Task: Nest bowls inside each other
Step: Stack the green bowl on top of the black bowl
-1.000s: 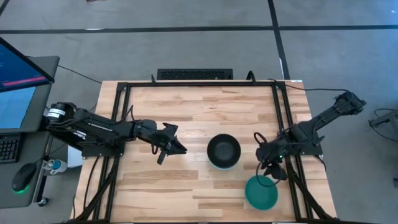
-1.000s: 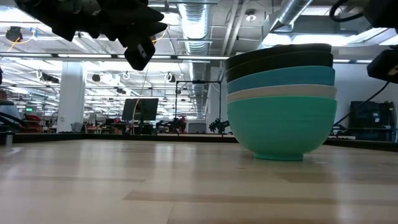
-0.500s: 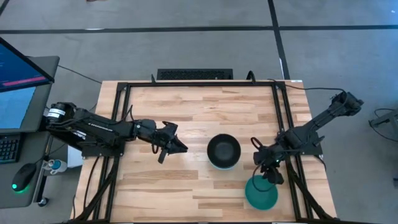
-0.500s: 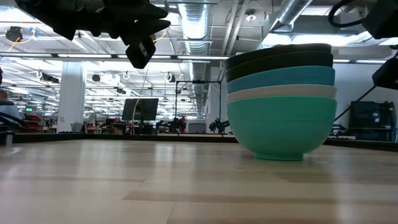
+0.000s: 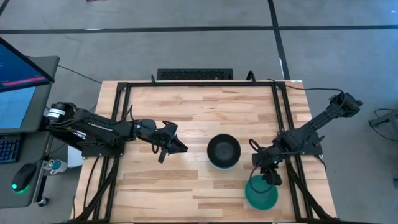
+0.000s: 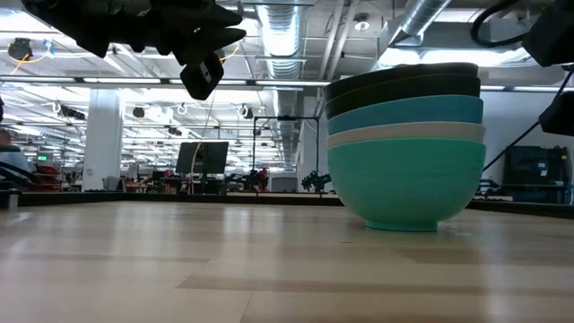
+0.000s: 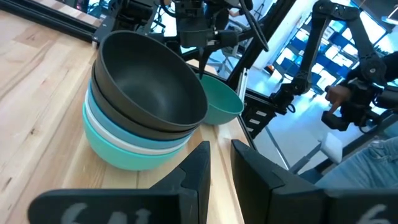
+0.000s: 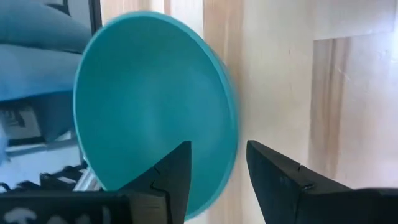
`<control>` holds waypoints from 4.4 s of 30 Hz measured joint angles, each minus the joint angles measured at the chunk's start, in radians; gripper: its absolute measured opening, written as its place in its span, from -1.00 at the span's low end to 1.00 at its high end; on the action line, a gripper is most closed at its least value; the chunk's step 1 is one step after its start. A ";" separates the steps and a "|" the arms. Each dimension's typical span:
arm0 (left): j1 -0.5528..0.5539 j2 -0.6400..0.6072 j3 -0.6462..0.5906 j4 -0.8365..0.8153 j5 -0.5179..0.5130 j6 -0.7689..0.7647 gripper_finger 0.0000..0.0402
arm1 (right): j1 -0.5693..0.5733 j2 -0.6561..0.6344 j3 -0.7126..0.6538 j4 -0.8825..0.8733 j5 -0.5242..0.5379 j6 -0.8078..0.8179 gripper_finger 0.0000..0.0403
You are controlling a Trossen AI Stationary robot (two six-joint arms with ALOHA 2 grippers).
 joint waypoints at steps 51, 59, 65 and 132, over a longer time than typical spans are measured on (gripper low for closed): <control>0.000 0.000 0.001 0.049 -0.022 -0.027 -0.73 | 0.033 0.161 0.019 0.067 0.158 -0.017 -0.95; 0.000 0.000 0.001 0.049 -0.029 -0.033 -0.73 | 0.033 0.160 0.175 -0.091 0.241 -0.009 -0.95; 0.000 0.000 0.001 0.049 -0.050 -0.033 -0.73 | 0.033 0.160 0.362 -0.354 0.351 -0.025 -0.95; 0.000 -0.100 0.002 0.067 -0.049 0.047 -0.73 | -0.369 0.458 0.814 -0.531 0.485 -0.427 -0.82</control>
